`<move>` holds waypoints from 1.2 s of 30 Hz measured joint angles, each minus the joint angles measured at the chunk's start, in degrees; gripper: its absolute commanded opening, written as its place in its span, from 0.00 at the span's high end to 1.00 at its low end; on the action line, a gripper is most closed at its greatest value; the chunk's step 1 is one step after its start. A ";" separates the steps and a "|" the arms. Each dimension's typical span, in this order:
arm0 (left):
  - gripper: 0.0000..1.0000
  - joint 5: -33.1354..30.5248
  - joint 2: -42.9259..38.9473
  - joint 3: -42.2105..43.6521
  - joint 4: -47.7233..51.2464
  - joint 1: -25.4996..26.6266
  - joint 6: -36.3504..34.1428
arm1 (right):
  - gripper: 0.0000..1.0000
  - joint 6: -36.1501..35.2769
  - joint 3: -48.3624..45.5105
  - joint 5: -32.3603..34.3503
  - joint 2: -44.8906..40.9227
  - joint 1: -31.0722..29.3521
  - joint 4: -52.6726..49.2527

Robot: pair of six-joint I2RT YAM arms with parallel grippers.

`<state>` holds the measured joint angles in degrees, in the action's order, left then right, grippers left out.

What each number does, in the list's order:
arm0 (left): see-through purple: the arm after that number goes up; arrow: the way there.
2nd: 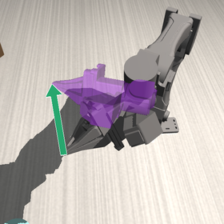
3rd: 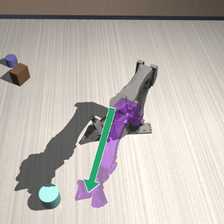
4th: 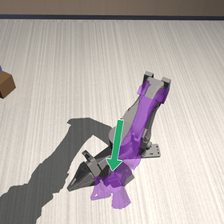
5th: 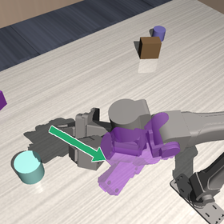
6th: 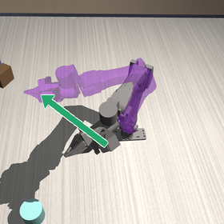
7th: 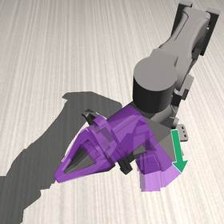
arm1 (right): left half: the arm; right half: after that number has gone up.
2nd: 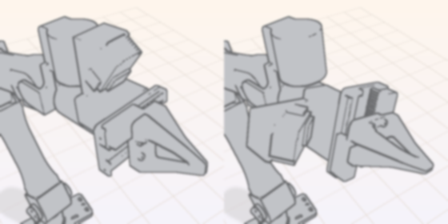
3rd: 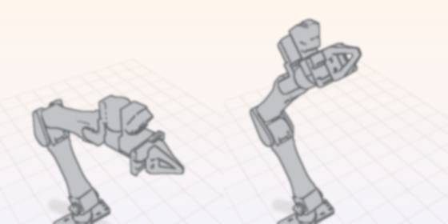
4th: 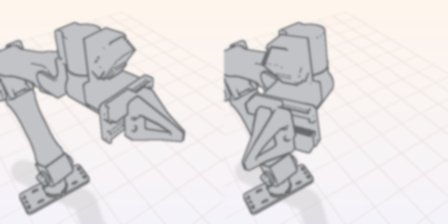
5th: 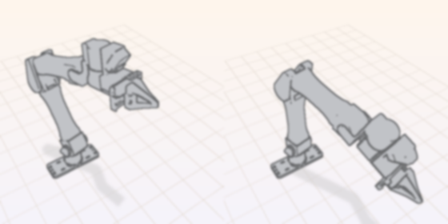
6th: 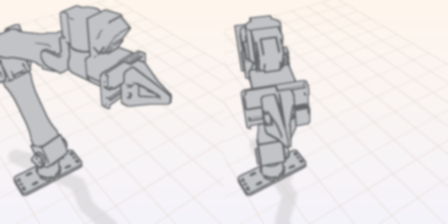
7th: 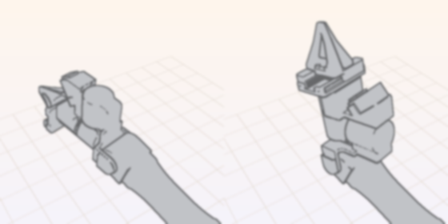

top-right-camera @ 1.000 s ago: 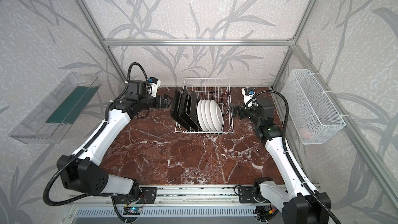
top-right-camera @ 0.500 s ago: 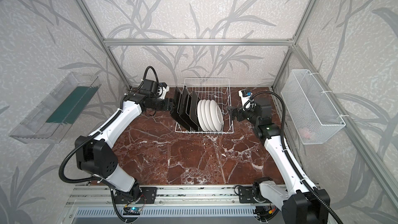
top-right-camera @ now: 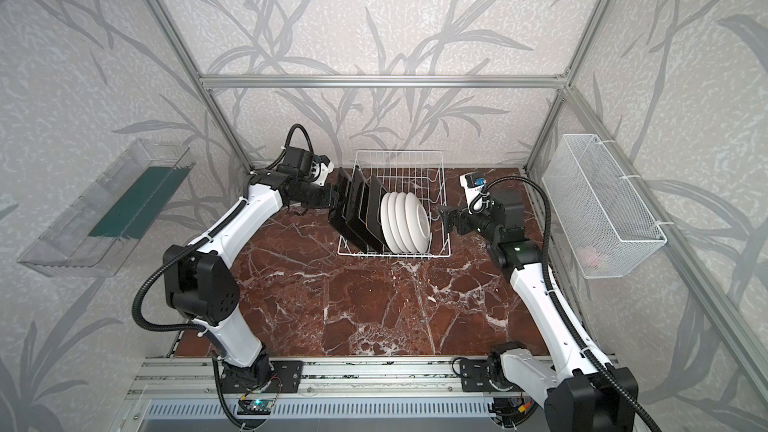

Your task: Unload the plates from the dish rack

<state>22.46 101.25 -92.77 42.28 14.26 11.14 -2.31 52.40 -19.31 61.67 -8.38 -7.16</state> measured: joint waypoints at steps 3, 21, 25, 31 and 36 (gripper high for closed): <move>0.47 0.52 1.18 -0.92 0.37 0.00 0.00 | 0.01 -0.66 0.00 0.81 0.00 -0.13 -0.39; 0.52 2.05 3.89 -3.54 2.95 0.07 0.09 | 0.01 -1.07 0.00 1.16 -0.52 -0.17 -0.42; 0.58 2.78 4.39 -3.87 3.15 0.24 0.55 | 0.01 -0.59 0.00 1.18 -1.25 -0.17 -0.42; 0.63 3.32 4.74 -4.26 3.19 0.33 1.40 | 0.01 -0.11 0.00 0.83 -1.53 -0.20 -0.66; 0.69 4.04 4.74 -4.26 3.08 0.33 2.89 | 0.01 -0.11 0.00 1.38 -2.45 -0.20 -0.72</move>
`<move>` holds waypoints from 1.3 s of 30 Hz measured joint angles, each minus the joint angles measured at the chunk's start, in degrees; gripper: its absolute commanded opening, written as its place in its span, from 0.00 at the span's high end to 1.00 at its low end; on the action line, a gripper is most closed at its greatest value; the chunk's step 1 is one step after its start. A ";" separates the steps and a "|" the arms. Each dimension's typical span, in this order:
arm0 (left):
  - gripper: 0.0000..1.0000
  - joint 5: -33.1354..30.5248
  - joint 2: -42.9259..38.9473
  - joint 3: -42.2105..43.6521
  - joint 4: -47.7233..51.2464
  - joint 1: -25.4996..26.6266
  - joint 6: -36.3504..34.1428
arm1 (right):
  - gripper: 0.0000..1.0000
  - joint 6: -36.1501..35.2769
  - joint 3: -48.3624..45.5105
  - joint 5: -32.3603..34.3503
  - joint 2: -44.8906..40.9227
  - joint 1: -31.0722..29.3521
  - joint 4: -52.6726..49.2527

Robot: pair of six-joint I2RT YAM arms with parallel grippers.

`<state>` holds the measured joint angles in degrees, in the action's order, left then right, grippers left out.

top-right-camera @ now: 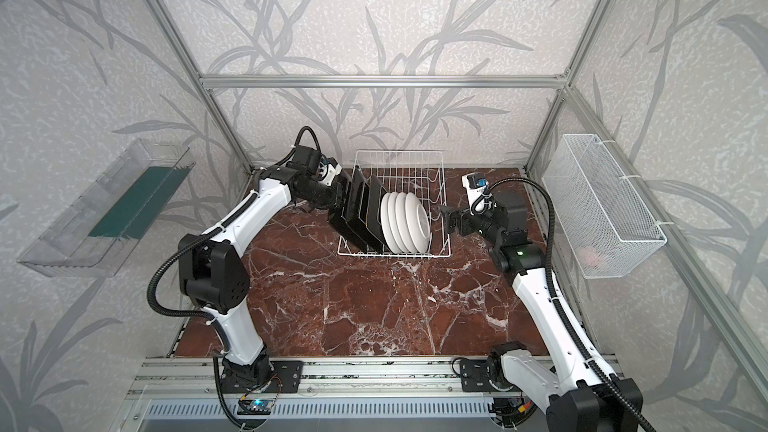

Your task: Unload the plates from the dish rack

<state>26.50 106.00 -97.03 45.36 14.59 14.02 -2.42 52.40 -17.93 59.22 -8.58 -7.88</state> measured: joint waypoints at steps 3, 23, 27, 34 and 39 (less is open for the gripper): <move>0.79 0.83 0.00 0.02 -0.31 -0.02 2.32 | 0.01 0.00 0.00 0.31 -0.09 0.00 -0.13; 1.00 4.63 -1.33 3.15 -4.61 -0.33 11.61 | 0.01 0.44 0.00 2.10 0.35 -0.07 -0.15; 1.00 3.61 -1.73 3.17 -4.50 -0.07 12.11 | 0.01 0.61 0.00 2.23 0.63 -0.07 -0.28; 1.00 1.11 -3.19 3.17 -2.95 0.83 12.15 | 0.01 0.96 0.00 2.45 0.63 -0.07 -0.37; 1.00 0.09 -4.74 3.76 -2.36 1.03 12.52 | 0.01 1.11 0.00 2.45 0.66 -0.07 -0.44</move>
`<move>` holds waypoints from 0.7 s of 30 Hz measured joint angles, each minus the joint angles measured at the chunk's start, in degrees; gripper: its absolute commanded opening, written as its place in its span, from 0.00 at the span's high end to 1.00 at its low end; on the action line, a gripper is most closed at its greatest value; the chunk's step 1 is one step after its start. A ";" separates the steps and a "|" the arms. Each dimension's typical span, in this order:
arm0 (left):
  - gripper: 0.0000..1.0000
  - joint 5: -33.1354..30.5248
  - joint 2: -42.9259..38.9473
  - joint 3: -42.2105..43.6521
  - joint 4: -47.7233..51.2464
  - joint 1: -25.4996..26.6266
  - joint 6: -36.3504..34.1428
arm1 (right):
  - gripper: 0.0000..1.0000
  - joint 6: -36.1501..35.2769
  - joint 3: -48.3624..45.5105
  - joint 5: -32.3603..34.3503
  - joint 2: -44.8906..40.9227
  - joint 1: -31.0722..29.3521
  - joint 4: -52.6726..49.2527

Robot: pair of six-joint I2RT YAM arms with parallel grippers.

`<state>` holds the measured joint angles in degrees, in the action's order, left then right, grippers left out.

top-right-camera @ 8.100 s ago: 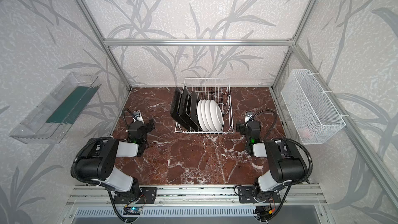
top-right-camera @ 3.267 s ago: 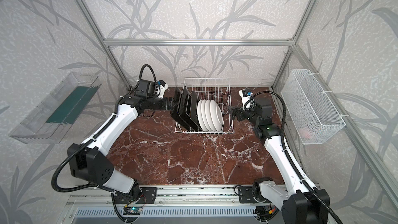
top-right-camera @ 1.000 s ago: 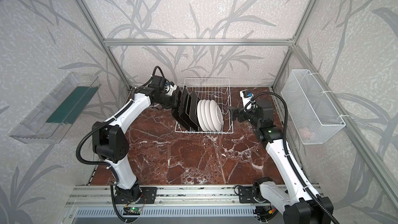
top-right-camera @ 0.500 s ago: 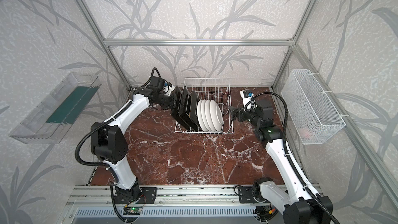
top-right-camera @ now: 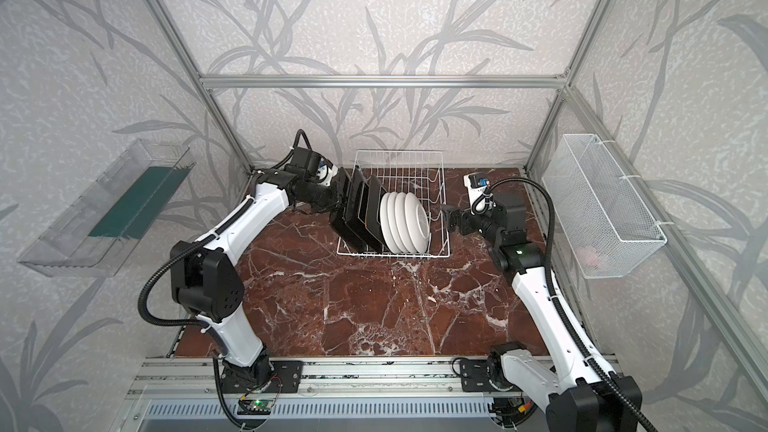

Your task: Unload the plates from the dish rack

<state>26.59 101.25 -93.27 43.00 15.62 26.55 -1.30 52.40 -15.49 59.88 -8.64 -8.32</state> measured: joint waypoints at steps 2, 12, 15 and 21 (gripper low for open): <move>1.00 -0.76 -1.14 0.24 0.35 0.00 0.09 | 0.01 0.22 0.00 0.00 0.07 0.00 0.02; 1.00 -2.12 -5.20 0.55 0.35 -0.02 0.17 | 0.01 1.46 0.20 -0.07 1.99 -0.26 0.07; 1.00 -2.25 -5.31 0.55 0.35 -0.02 0.11 | 0.01 1.62 0.26 -0.07 2.12 -0.33 0.09; 1.00 -2.03 -5.35 0.55 0.28 -0.02 0.81 | 0.01 1.64 0.42 -0.04 2.34 -0.39 0.00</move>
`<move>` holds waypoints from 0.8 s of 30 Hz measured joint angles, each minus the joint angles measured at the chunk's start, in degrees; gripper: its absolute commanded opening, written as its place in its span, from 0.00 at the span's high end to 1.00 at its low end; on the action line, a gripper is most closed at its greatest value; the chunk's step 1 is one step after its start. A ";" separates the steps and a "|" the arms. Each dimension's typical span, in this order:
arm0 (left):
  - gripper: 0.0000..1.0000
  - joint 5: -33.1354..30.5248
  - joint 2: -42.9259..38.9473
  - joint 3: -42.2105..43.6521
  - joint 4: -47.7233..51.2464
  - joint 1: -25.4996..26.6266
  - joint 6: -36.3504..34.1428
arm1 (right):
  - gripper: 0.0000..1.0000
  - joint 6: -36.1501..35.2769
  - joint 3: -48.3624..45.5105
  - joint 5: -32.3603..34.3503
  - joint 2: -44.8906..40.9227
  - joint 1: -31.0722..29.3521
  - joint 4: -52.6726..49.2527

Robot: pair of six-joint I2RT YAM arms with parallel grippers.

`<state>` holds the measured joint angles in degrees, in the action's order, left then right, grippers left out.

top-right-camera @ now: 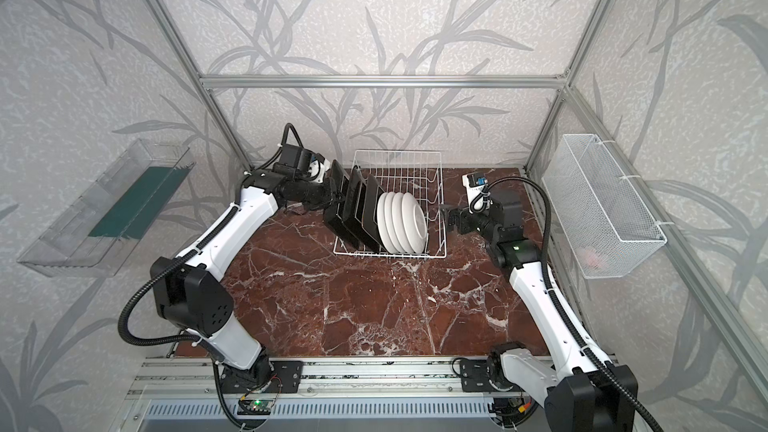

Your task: Unload the plates from the dish rack

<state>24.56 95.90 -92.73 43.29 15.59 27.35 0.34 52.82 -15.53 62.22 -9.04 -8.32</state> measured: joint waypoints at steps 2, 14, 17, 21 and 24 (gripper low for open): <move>1.00 0.42 -0.04 0.00 -0.15 0.00 0.79 | 0.01 -0.02 0.17 0.00 0.07 -0.04 -0.09; 1.00 -2.12 -1.27 2.14 -2.12 2.45 3.37 | 0.01 -1.68 0.72 0.57 0.22 -0.13 -0.35; 1.00 -2.86 -1.53 2.14 -1.55 2.89 3.30 | 0.01 -1.92 0.72 0.68 0.22 -0.13 -0.46; 1.00 -3.41 -2.08 1.99 -0.44 3.10 3.26 | 0.01 -1.90 0.72 0.57 0.22 -0.13 -0.46; 1.00 -4.00 -2.40 0.92 1.20 3.37 3.21 | 0.01 -1.92 0.72 0.57 0.22 -0.13 -0.55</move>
<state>20.56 93.49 -91.81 44.49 18.96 30.57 -1.58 53.54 -14.96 62.43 -9.17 -8.86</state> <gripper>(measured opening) 0.155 0.991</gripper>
